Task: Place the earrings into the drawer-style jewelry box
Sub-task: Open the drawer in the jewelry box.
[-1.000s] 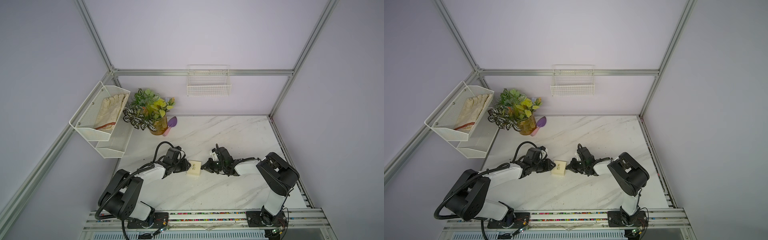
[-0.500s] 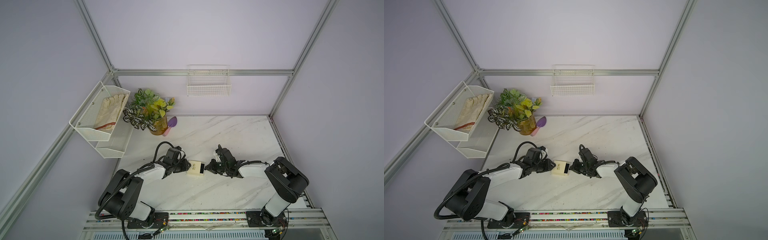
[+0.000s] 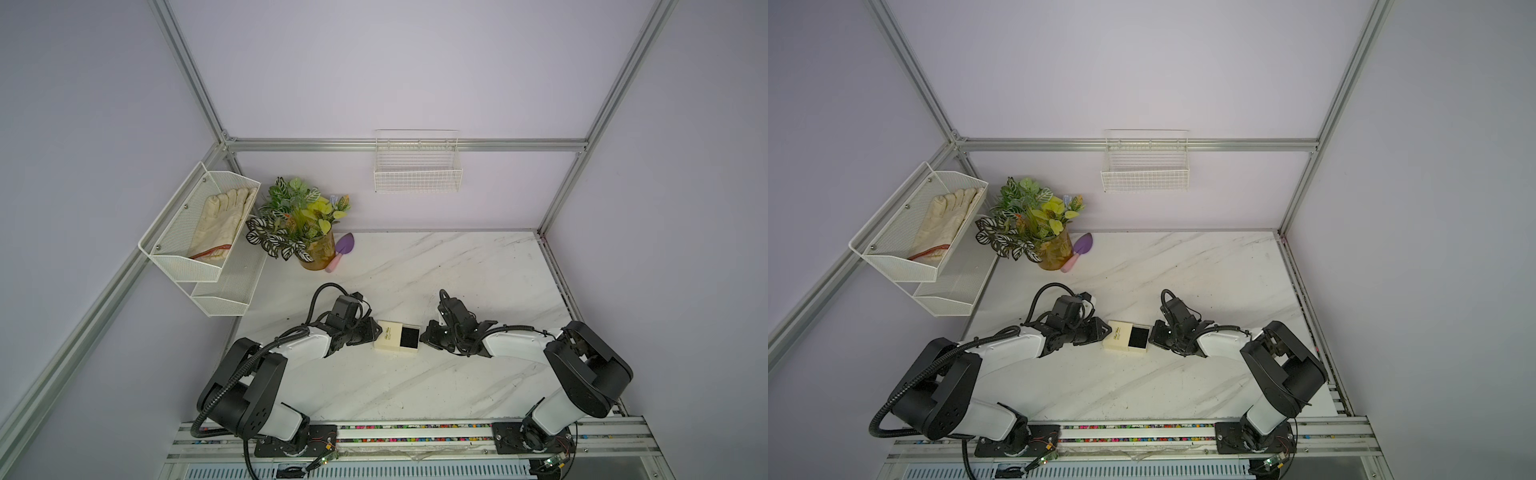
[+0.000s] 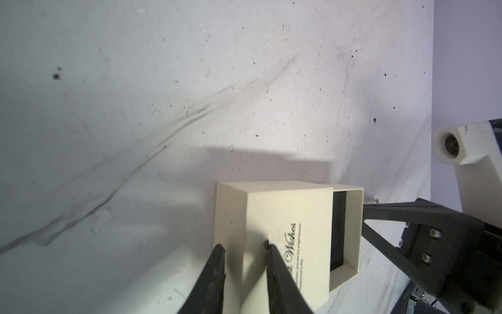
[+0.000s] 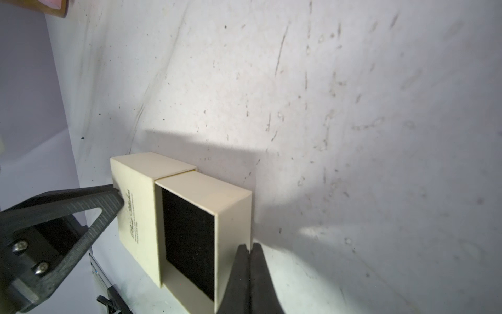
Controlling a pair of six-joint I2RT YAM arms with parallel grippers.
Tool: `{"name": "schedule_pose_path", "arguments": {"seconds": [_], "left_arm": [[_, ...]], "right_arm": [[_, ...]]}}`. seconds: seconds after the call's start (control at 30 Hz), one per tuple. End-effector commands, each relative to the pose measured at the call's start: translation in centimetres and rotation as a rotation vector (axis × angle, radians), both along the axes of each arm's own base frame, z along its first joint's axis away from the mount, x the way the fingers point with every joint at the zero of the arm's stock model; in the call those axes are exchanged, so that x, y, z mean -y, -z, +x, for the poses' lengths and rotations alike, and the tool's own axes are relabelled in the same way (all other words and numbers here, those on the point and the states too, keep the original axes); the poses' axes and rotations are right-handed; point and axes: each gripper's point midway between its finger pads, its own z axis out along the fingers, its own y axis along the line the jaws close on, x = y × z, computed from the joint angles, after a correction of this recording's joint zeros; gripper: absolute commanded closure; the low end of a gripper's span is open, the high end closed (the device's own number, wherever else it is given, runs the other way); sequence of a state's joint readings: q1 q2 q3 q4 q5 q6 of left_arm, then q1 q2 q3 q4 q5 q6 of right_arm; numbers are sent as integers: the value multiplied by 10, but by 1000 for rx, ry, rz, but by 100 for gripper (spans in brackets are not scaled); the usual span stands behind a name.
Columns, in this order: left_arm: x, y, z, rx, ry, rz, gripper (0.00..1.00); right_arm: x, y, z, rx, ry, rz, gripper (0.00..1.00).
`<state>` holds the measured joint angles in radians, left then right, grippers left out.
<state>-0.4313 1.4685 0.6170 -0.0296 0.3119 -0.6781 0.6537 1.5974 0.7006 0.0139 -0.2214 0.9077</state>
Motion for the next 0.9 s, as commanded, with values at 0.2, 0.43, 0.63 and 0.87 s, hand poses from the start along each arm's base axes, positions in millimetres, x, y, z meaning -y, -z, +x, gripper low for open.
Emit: {"name": "schedule_pose_path", "arguments": {"seconds": [0.2, 0.43, 0.63, 0.87], "left_arm": [[-20, 33, -17, -96, -30, 94, 73], [-19, 32, -17, -94, -24, 92, 73], [-19, 31, -17, -91, -24, 92, 73], [-16, 29, -15, -88, -20, 84, 70]], "right_arm": [[12, 3, -4, 0, 16, -58, 100], [12, 1, -4, 7, 10, -64, 100], [14, 3, -4, 5, 10, -76, 100], [12, -2, -4, 16, 8, -63, 89]]}}
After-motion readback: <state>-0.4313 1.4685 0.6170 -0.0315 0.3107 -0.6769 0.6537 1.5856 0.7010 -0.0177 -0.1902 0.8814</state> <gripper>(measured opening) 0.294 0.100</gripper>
